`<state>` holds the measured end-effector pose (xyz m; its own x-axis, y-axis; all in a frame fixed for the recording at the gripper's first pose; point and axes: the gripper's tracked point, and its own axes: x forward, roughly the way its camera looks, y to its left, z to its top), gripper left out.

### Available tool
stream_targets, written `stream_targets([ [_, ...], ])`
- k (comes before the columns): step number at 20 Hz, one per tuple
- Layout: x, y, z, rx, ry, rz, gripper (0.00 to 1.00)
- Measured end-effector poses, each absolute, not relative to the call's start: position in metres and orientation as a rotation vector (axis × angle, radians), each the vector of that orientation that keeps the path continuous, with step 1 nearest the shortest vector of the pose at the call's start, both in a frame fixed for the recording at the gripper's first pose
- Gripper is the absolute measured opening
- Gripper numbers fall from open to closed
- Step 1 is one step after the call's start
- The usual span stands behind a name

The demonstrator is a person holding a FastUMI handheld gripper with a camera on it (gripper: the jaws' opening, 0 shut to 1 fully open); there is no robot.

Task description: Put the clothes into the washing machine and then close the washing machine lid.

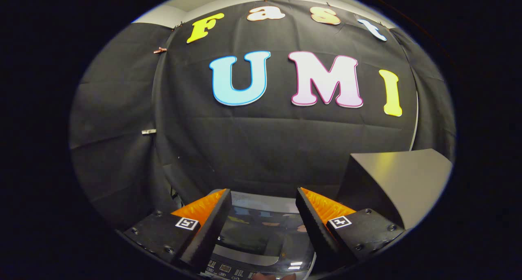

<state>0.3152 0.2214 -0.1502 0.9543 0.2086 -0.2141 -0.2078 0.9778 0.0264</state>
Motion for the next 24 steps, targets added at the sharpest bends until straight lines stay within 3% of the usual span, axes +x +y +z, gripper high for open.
stream_targets([
  [11, 0.264, 0.181, -0.062, -0.029, 0.040, 0.173, 1.00],
  [24, 0.147, 0.123, -0.020, -0.060, -0.043, 0.138, 0.99],
])
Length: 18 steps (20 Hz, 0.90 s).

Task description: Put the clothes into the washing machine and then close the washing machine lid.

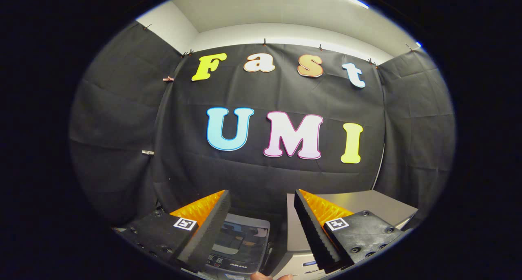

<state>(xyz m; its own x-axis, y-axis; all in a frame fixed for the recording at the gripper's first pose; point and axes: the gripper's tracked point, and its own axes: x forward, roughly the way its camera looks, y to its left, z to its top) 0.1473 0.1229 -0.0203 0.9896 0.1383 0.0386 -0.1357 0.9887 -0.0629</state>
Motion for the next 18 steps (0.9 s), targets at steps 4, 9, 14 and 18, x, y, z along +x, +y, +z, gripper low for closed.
stream_targets([
  [4, 0.115, 0.098, -0.015, -0.060, -0.031, 0.096, 0.99],
  [9, 0.068, 0.071, -0.007, 0.017, -0.047, 0.033, 0.99],
  [14, 0.038, 0.046, 0.005, 0.020, -0.059, 0.005, 0.98],
  [18, 0.023, 0.019, 0.008, 0.009, -0.062, -0.042, 0.98],
])
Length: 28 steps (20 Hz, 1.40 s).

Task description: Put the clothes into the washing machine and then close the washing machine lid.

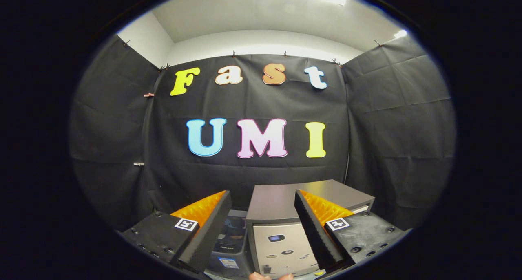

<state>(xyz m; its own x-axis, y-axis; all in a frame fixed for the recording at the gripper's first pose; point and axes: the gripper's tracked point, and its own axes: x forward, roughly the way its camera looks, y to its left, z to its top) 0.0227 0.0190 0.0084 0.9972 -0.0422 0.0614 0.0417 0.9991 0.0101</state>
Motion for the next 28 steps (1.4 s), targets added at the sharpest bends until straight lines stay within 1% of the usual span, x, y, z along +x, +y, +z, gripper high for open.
stream_targets([
  [6, 0.020, 0.004, 0.000, 0.047, -0.039, -0.065, 1.00],
  [19, 0.016, 0.001, 0.000, 0.032, -0.029, -0.056, 0.99],
  [25, 0.020, -0.004, 0.007, 0.058, -0.041, -0.090, 0.99],
  [28, 0.017, 0.001, 0.008, 0.040, -0.040, -0.082, 0.99],
])
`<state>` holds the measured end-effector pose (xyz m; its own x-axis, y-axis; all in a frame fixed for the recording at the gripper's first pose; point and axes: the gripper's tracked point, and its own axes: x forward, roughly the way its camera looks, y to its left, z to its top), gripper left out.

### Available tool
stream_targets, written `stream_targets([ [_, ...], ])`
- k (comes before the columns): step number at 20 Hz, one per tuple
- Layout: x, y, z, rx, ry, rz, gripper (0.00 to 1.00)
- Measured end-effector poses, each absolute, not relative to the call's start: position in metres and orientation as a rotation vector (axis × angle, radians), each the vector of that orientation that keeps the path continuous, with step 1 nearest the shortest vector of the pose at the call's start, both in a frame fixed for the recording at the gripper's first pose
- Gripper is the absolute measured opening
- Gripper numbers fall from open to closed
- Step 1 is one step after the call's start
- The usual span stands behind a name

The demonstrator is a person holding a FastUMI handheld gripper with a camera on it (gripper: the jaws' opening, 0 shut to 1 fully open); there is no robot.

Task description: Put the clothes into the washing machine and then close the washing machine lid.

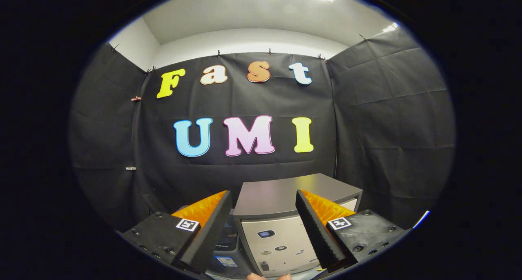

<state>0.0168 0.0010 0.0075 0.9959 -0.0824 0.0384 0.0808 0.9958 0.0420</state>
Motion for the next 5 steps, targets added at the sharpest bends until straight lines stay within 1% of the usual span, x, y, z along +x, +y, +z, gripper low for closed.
stream_targets([
  [3, 0.0173, -0.0082, 0.0079, 0.039, -0.036, -0.099, 0.99],
  [5, 0.0182, -0.0043, 0.0104, 0.057, -0.036, -0.079, 0.99],
])
